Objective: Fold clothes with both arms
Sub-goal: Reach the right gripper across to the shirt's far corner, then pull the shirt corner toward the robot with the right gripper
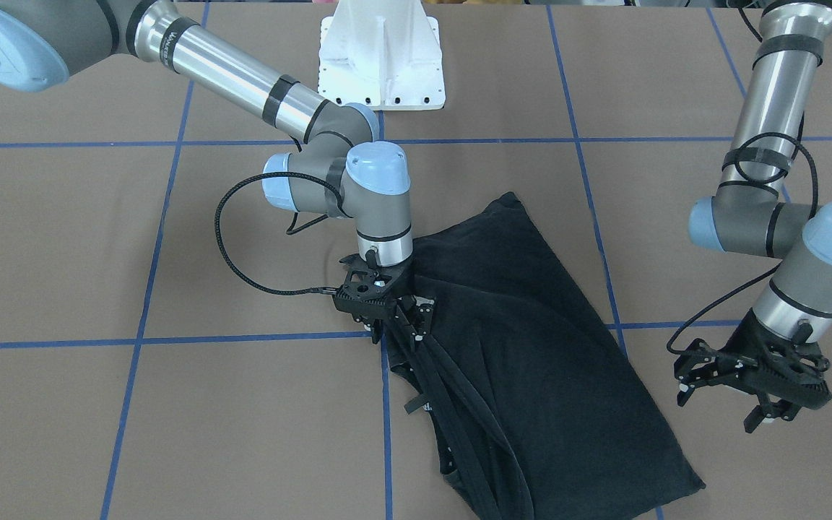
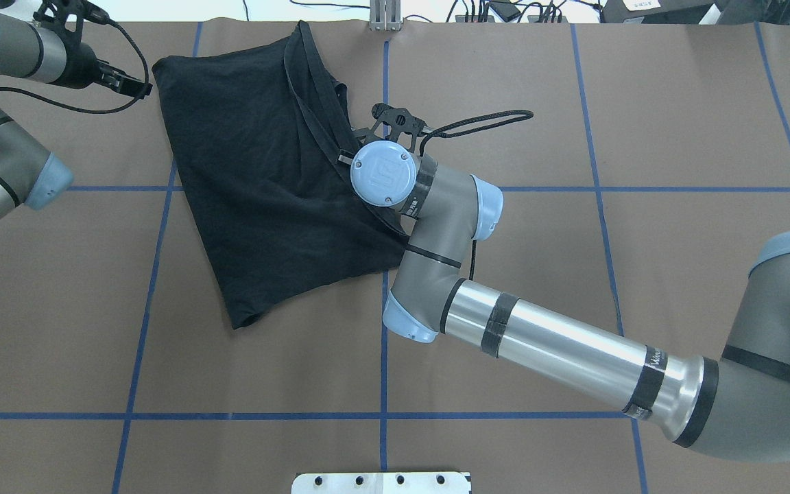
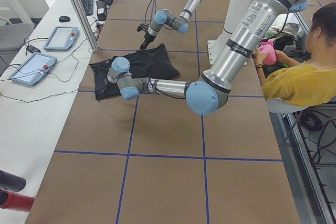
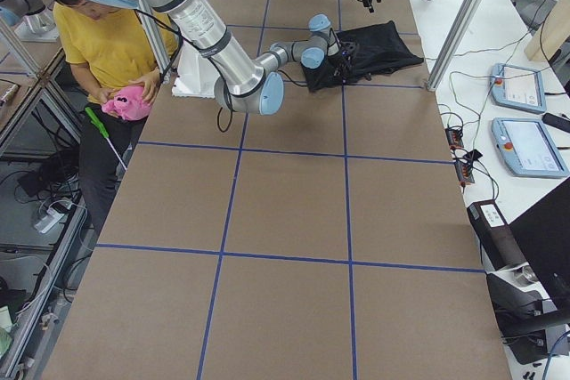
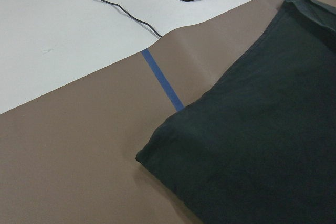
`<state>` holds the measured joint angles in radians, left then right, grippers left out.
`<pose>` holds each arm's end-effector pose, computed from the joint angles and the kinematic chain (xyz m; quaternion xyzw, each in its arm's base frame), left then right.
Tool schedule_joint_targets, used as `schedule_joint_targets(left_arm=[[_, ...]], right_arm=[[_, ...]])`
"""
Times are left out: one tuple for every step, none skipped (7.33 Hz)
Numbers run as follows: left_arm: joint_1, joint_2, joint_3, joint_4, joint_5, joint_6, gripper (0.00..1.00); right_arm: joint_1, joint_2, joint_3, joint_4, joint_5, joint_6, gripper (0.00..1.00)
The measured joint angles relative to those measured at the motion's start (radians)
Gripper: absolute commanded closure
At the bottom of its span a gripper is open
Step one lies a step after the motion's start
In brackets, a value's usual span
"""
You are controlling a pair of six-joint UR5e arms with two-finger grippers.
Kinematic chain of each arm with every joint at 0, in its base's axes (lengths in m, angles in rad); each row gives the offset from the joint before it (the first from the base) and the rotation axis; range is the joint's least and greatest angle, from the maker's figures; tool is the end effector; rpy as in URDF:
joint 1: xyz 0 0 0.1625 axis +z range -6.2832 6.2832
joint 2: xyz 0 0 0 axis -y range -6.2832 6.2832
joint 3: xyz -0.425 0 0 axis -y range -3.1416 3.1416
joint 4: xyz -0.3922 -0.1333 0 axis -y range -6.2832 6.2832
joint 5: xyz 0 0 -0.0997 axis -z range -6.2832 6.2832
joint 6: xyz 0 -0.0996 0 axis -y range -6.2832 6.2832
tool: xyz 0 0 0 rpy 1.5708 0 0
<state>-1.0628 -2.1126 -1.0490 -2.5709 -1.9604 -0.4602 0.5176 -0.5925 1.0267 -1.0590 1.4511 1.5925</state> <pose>0.2775 -0.6947 0.4820 0.3453 0.3725 0.1149 0.8537 -0.6641 -0.5452 0.2118 0.1632 -0.4278 0.2630 0.8492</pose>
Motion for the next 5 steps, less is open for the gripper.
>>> schedule_joint_targets(left_arm=[[0.001,0.000,0.001,0.000,0.000,0.000,0.00],[0.001,0.000,0.001,0.000,0.000,0.000,0.00],[0.001,0.001,0.001,0.000,0.000,0.000,0.00],[0.001,0.001,0.001,0.000,0.000,0.000,0.00],[0.001,0.002,0.001,0.000,0.000,0.000,0.00]], right_arm=[[-0.005,0.000,0.000,-0.001,-0.005,0.001,0.54],[-0.008,0.002,0.000,-0.001,-0.008,0.002,0.88],[-0.009,0.006,0.000,-0.002,-0.009,0.004,1.00],[-0.009,0.010,0.000,-0.002,-0.009,0.006,1.00],[-0.010,0.012,0.000,-0.002,-0.008,0.005,1.00]])
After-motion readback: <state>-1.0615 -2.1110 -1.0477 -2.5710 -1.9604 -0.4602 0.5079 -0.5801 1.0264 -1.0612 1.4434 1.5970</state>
